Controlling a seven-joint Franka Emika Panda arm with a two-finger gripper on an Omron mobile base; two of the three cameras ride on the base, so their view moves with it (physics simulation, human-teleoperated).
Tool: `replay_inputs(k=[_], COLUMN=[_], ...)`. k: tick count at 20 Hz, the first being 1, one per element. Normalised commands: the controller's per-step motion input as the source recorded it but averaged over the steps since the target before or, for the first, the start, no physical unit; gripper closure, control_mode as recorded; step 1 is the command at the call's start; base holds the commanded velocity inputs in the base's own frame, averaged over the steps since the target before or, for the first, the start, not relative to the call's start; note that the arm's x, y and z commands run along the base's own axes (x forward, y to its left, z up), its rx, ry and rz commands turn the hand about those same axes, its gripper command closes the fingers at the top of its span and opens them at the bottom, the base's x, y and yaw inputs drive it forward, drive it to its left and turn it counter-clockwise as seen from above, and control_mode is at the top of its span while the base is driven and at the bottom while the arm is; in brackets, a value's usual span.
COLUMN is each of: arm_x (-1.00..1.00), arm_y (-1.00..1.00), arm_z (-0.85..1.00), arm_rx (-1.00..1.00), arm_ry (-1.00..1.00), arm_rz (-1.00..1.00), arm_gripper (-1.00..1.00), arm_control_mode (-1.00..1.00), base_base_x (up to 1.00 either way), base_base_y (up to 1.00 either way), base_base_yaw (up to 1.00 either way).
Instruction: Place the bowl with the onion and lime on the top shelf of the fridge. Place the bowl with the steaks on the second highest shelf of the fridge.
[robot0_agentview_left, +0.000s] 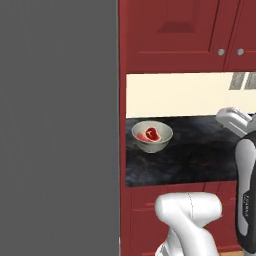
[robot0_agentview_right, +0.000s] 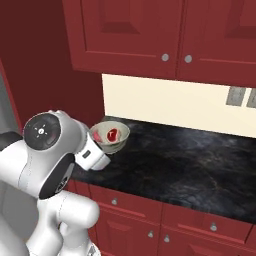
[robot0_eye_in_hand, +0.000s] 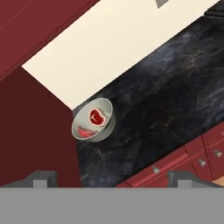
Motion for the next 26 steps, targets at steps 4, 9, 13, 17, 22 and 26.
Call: replay_inputs(k=[4,9,13,17,22,26], arm_x=[0.0,1.0,1.0,1.0,1.0,1.0], arm_y=[0.0,0.02,0.06,-0.01,0.0,0.0], arm_z=[0.0,-0.69,-0.74,-0.39,-0.34,-0.56], arm_rx=[0.0,0.0,0.03,0.24,0.07,-0.01], arm_ry=[0.0,0.43,0.26,0.0,0.02,0.18], arm_rz=[0.0,0.06,0.05,0.03,0.01,0.0], arm_gripper=[-1.0,-1.0,-1.0,-1.0,-1.0,-1.0], arm_control_mode=[1.0,-1.0,-1.0,-1.0,-1.0,-1.0], base_base_x=[1.0,0.0,0.0,0.0,0.0,0.0], base_base_y=[0.0,0.0,0.0,0.0,0.0,0.0], base_base_yaw=[0.06,0.0,0.0,0.0,0.0,0.0])
